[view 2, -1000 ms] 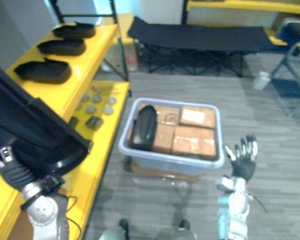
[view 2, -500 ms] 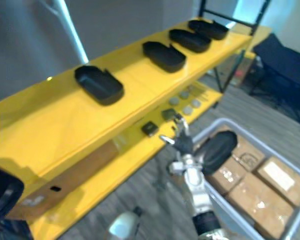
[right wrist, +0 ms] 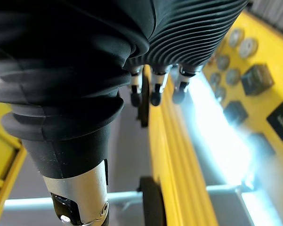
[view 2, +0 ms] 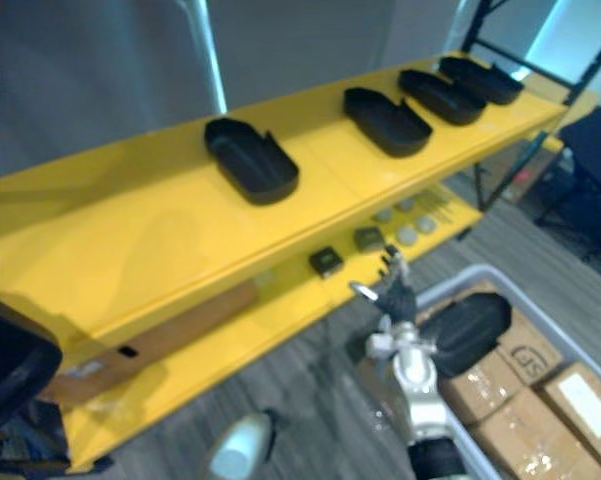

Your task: Walk over and take plastic housings, then place them on the shelf

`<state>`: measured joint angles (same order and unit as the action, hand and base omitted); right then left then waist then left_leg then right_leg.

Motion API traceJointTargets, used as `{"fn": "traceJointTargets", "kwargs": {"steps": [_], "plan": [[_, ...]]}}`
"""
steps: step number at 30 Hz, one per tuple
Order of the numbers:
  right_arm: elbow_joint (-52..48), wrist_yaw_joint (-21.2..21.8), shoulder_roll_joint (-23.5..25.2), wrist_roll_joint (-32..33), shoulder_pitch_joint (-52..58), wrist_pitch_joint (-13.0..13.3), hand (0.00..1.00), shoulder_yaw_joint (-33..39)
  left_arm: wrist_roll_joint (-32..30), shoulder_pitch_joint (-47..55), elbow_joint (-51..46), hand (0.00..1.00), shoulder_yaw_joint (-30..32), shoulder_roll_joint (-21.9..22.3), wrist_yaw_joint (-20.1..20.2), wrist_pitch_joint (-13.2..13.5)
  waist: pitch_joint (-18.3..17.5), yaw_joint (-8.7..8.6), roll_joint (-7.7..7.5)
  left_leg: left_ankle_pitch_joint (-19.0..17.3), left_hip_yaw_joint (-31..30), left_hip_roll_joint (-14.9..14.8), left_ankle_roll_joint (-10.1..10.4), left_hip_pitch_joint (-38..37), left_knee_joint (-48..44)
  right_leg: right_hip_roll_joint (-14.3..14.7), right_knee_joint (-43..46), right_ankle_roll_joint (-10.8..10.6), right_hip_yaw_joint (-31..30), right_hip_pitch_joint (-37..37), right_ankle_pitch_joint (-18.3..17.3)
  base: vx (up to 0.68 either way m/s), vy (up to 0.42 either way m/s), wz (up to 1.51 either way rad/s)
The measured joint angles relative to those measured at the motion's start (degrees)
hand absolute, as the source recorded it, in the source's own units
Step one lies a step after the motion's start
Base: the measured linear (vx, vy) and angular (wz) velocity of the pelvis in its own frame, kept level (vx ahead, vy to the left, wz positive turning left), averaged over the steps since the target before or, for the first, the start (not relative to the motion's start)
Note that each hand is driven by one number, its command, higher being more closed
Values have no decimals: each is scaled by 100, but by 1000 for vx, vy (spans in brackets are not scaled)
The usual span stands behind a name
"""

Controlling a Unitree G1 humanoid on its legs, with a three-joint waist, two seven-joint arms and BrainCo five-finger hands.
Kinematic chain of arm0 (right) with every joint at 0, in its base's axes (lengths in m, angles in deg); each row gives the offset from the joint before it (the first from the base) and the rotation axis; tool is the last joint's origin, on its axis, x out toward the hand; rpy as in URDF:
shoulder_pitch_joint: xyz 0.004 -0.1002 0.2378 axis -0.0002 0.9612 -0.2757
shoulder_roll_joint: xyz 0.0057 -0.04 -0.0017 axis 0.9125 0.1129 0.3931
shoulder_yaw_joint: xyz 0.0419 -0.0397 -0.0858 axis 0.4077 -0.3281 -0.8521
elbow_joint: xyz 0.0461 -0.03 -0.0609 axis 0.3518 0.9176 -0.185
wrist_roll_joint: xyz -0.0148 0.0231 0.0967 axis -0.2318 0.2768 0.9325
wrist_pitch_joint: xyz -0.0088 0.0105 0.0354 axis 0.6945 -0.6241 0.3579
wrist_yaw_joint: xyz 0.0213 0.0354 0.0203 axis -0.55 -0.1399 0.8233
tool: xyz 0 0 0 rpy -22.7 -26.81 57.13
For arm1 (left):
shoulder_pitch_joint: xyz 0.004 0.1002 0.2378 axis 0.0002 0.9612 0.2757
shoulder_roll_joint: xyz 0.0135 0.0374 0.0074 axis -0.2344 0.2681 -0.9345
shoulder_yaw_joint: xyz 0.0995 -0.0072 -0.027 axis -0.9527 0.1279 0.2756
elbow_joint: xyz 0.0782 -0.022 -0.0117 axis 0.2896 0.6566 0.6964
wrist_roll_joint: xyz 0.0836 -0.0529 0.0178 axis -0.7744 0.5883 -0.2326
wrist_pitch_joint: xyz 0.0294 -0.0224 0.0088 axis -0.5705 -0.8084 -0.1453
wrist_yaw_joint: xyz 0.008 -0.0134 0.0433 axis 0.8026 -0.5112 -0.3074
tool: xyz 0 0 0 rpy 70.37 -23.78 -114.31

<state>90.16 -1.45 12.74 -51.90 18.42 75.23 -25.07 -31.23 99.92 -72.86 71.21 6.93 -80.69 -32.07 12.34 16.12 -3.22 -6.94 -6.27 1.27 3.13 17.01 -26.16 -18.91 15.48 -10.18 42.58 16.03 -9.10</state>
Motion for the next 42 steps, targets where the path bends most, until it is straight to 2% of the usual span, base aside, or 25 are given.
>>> {"fn": "traceJointTargets", "kwargs": {"steps": [2,5,6,8,9,11,13,14,15,17,21,25,27,28,29,30,31,32,33,34,35,36,37,39,42], "plan": [[-52,89,-1,-2,188,139,0,99,0,-45,-21,100,-211,-127,84,0,6,-155,-17,17,-214,103,-17,-43,128,11,218,46,-464,-32,-23,-90,28,53],[-468,95,2,0,804,345,0,216,-6,-246,-37,100,-570,-545,262,0,35,-383,-117,366,-452,176,-35,-176,750,109,653,69,-1422,-211,-17,-101,-63,88],[-592,87,-8,-19,847,407,0,231,-5,-319,-47,100,-658,-619,276,-4,58,-462,-133,585,-460,121,-4,-211,1020,177,645,75,-1501,-225,-22,-105,-141,73],[-659,52,-83,-204,757,561,0,337,-10,-376,-47,100,-870,-628,265,-15,87,-447,-91,862,-426,-9,50,-218,1249,310,505,144,-1528,-239,-64,-116,-136,16],[-660,51,-163,-276,630,641,0,341,-9,-374,-47,100,-944,-631,232,-28,186,-426,-12,951,-398,-64,88,-199,1305,377,376,211,-1617,-248,-135,-118,-102,-14],[-665,-11,-182,-408,435,716,0,325,1,-395,-47,100,-990,-633,220,-55,326,-428,15,1124,-317,-78,109,-169,1497,372,207,247,-1650,-318,-343,-124,-80,-23],[-731,-117,-194,-498,262,764,0,327,14,-449,-47,100,-1030,-636,233,-59,447,-446,22,1307,-254,-85,152,-75,1624,374,37,170,-1756,-436,-590,-138,-101,-20],[-768,-194,-245,-503,160,764,0,333,24,-535,-47,100,-1102,-637,260,-59,569,-470,69,1433,-251,-114,155,-51,1679,396,-14,25,-1767,-460,-711,-166,-101,-11],[-785,-231,-316,-510,99,764,0,341,30,-611,-47,100,-1229,-638,263,-56,668,-499,168,1492,-263,-198,198,-45,1711,454,19,-4,-1788,-524,-760,-175,-89,-10],[-838,-307,-335,-624,75,763,0,347,29,-638,-50,100,-1278,-640,264,-46,705,-590,234,1575,-271,-285,208,-49,1824,506,144,34,-1860,-658,-830,-111,-35,-10],[-901,-324,-336,-665,111,766,0,570,41,-649,-50,100,-1295,-678,259,-48,723,-733,248,1624,-234,-262,196,-55,1827,403,432,29,-1932,-805,-968,-42,-1,-6],[-1004,-312,-231,-658,378,770,0,693,42,-593,-78,100,-1372,-699,299,-51,790,-747,257,1280,-99,-165,181,40,1215,232,715,-47,-2032,-764,-1120,22,35,-9],[-1125,-321,-29,-577,633,770,0,802,-2,-415,-265,100,-1360,-699,343,-47,855,-747,277,770,-86,-116,170,165,445,202,717,-32,-1965,-491,-1288,55,65,-2],[-1126,-326,-7,-543,655,770,0,816,-11,-406,-288,100,-1354,-699,346,-46,858,-747,270,716,-85,-108,166,198,360,195,710,-24,-1947,-466,-1302,84,107,16],[-1126,-332,99,-422,720,771,0,935,-71,-367,-364,100,-1286,-699,371,-45,886,-742,193,475,-20,-82,-13,358,-103,146,700,110,-1887,-384,-1401,107,150,11],[-1127,-353,202,-379,775,771,0,1051,-210,-337,-398,100,-1132,-711,390,-16,908,-711,148,40,346,-66,-351,539,-1011,105,700,227,-1878,-269,-1461,148,166,5],[-1139,-385,239,-373,827,770,0,1080,-240,-293,-409,100,-1054,-737,390,-3,879,-704,195,-269,578,-41,-476,503,-1306,115,831,331,-1914,-198,-1466,203,167,23],[-1250,-456,253,-353,963,801,0,1100,-251,-280,-392,100,-986,-833,390,17,827,-763,252,-757,641,-28,-366,493,-1426,24,1730,583,-2120,-488,-1292,224,182,50],[-1254,-479,281,-338,1020,811,0,1076,-254,-364,-391,100,-979,-946,422,26,779,-778,122,-829,587,77,-412,481,-1402,-160,2724,880,-2537,-1050,-862,211,174,58],[-1255,-512,281,-342,997,813,0,1057,-254,-401,-392,100,-972,-987,433,43,762,-778,101,-862,560,94,-442,452,-1367,-180,3053,933,-2677,-1259,-507,229,183,33],[-1254,-561,283,-374,903,820,0,1043,-255,-448,-394,100,-966,-1118,436,47,768,-763,94,-887,491,102,-543,269,-1231,-160,3529,826,-2923,-1554,-106,273,129,16],[-1254,-564,263,-399,771,830,0,1051,-255,-513,-394,100,-969,-1170,434,46,773,-774,114,-882,423,107,-582,40,-1095,-57,3744,691,-3044,-1737,-468,347,140,20],[-1254,-572,252,-412,704,835,0,1063,-255,-568,-395,100,-977,-1172,435,42,773,-806,143,-877,368,106,-576,-87,-1023,42,3701,682,-3050,-1782,-608,341,86,33],[-1278,-573,175,-469,421,847,0,1247,-249,-907,-395,100,-974,-1353,422,-17,756,-894,203,-881,161,118,-573,-471,-685,460,3144,666,-3295,-2247,-887,263,26,45],[-1522,-566,-203,-444,246,848,0,1608,-235,-1316,-358,100,-1030,-1491,414,-150,679,-1045,330,-967,-271,140,-474,-506,-653,928,2052,557,-4033,-2718,-820,204,-48,83]]}}
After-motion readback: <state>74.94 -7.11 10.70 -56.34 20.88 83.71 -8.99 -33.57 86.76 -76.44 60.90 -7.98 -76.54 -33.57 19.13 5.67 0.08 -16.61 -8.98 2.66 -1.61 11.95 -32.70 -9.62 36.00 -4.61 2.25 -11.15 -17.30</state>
